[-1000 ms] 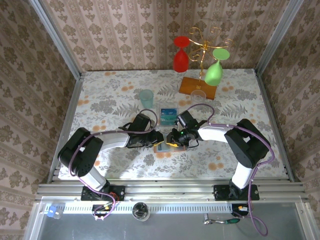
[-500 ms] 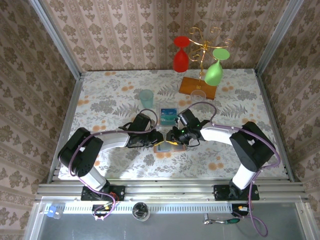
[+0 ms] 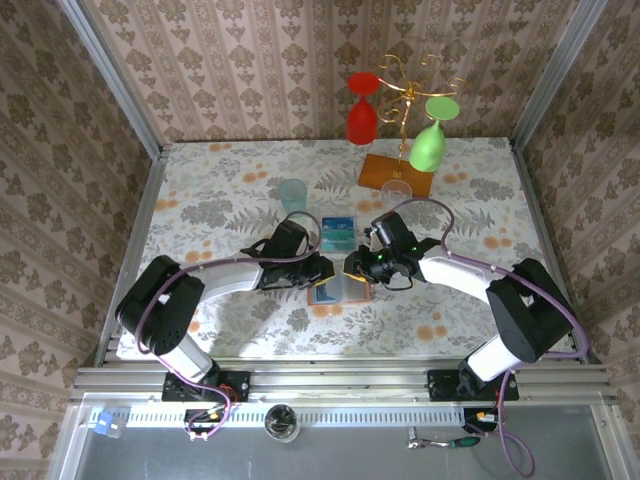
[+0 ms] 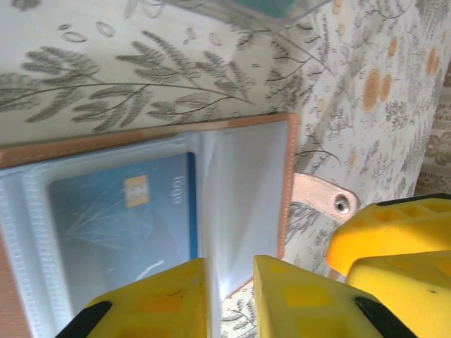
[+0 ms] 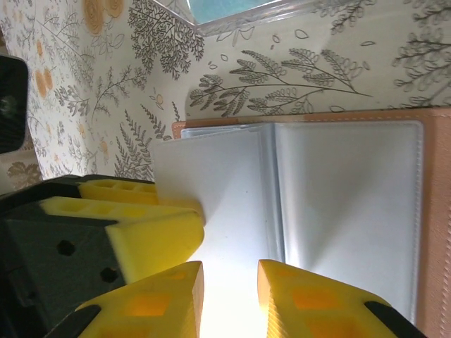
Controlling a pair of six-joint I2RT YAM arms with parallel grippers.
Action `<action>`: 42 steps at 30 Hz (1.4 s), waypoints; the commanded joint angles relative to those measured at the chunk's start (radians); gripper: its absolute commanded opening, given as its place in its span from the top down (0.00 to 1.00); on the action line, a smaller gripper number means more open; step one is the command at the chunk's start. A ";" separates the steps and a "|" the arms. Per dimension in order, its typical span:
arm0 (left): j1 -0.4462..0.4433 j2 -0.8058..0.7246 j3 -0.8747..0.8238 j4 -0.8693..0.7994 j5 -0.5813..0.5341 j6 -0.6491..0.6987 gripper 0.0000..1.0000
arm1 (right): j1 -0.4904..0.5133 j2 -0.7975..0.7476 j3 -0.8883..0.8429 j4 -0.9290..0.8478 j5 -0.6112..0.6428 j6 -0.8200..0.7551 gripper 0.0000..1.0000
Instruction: Take the credit cards out of the card holder
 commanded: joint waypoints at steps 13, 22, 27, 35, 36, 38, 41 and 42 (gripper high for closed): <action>-0.057 0.146 0.152 0.042 0.044 -0.037 0.62 | -0.076 -0.175 -0.043 -0.138 0.041 -0.054 0.71; -0.069 0.195 0.168 0.094 0.064 -0.064 0.57 | -0.087 -0.194 -0.038 -0.162 0.043 -0.063 0.70; -0.062 0.173 0.151 0.094 0.057 -0.058 0.57 | -0.087 -0.180 -0.035 -0.152 0.033 -0.061 0.70; -0.027 0.115 0.091 0.101 0.050 -0.055 0.57 | -0.080 -0.150 -0.030 -0.121 0.014 -0.048 0.70; -0.021 0.106 0.083 0.100 0.049 -0.055 0.58 | -0.078 -0.150 -0.027 -0.118 0.014 -0.046 0.70; -0.013 0.090 0.069 0.097 0.047 -0.052 0.58 | -0.071 -0.113 -0.022 -0.111 0.011 -0.044 0.70; -0.003 0.061 0.048 0.082 0.043 -0.044 0.58 | -0.055 -0.083 -0.008 -0.092 0.009 -0.036 0.70; 0.001 0.049 0.037 0.076 0.039 -0.040 0.58 | -0.048 -0.070 -0.002 -0.087 0.008 -0.034 0.70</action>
